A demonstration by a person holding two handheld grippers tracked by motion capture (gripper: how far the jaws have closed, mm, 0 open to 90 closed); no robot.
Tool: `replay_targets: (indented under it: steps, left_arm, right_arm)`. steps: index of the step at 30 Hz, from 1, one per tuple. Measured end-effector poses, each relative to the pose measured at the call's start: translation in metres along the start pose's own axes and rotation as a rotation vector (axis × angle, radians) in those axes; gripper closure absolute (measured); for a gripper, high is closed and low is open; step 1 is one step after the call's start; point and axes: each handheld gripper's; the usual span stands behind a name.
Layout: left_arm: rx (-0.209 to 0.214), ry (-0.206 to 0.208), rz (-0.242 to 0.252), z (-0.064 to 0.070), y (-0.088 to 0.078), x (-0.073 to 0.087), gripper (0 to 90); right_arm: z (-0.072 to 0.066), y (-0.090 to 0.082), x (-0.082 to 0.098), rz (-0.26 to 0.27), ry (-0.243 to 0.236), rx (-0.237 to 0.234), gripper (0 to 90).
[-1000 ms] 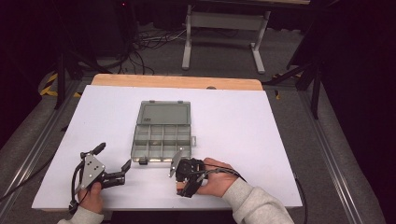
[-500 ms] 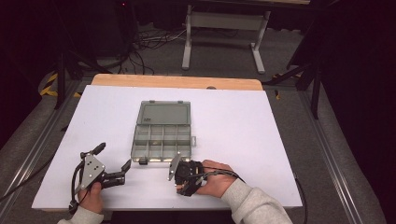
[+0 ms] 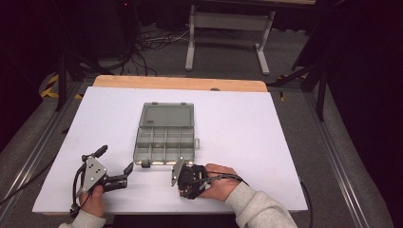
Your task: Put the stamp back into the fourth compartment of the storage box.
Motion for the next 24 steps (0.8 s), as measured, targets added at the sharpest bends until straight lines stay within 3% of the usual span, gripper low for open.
replay_targets:
  steps: [11,24]
  left_arm:
    - [-0.001,-0.001,-0.001,0.000,0.000,0.000,0.3]
    - [-0.001,-0.005,-0.002,0.000,0.000,0.000,0.3]
  right_arm:
    - [0.001,-0.008,0.000,0.021,0.003,0.003,65.8]
    - [0.009,-0.028,-0.001,0.110,0.014,0.037,65.8]
Point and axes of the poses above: each handheld gripper's, and its own axes: y roughly forward along the jaws, x roughly out of its underside, z roughly to its right, and after that the axes turned 1 degree about x, right-handed
